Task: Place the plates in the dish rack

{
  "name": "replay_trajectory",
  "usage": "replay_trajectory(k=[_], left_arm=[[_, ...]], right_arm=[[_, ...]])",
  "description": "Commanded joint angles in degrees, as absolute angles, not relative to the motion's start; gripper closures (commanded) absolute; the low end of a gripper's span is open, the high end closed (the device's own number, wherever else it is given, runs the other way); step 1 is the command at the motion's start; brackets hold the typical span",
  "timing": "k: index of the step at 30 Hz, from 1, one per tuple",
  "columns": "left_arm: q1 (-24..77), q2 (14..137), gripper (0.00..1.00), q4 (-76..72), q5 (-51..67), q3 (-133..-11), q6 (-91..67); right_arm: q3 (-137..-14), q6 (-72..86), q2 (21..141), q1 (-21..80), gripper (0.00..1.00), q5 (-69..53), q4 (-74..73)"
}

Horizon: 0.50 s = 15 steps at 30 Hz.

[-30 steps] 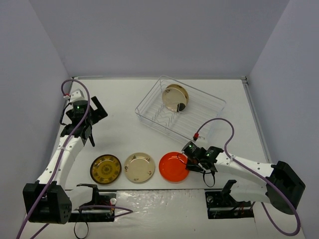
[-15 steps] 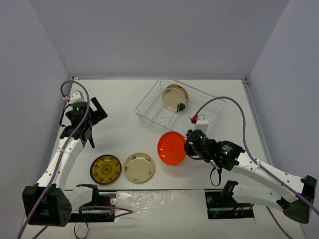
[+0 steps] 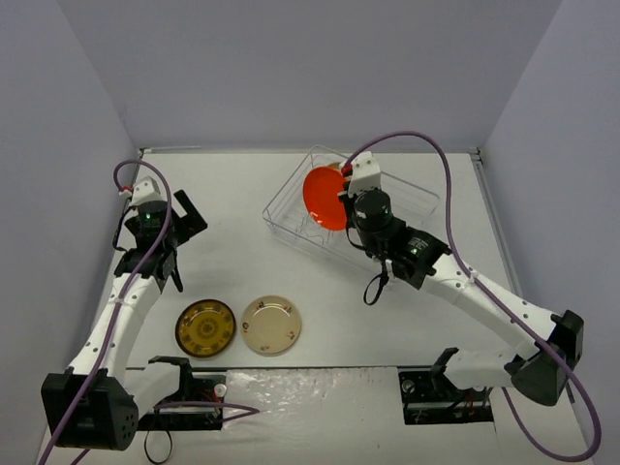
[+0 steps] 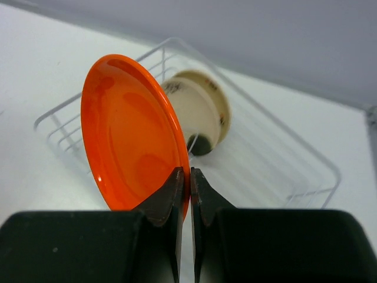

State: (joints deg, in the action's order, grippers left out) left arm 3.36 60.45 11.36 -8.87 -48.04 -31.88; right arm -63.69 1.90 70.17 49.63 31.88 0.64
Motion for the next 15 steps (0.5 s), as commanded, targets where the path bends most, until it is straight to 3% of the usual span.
replay_trajectory(k=[1,6,15], left_arm=[[3.0,58.0,0.03,8.0,-10.4,-48.5,-31.3],[3.0,57.8,0.03,8.4,-12.9,-48.3,-31.5],[2.9,60.0,0.03,8.3,-14.3,-49.0,-31.6]], right_arm=[[-72.0,-16.3,74.9,40.1,1.00,24.5,17.8],[-80.2,-28.4,85.6,37.0,1.00,26.6,18.4],[-86.5,-48.9,94.1,32.9,1.00,15.0,15.5]])
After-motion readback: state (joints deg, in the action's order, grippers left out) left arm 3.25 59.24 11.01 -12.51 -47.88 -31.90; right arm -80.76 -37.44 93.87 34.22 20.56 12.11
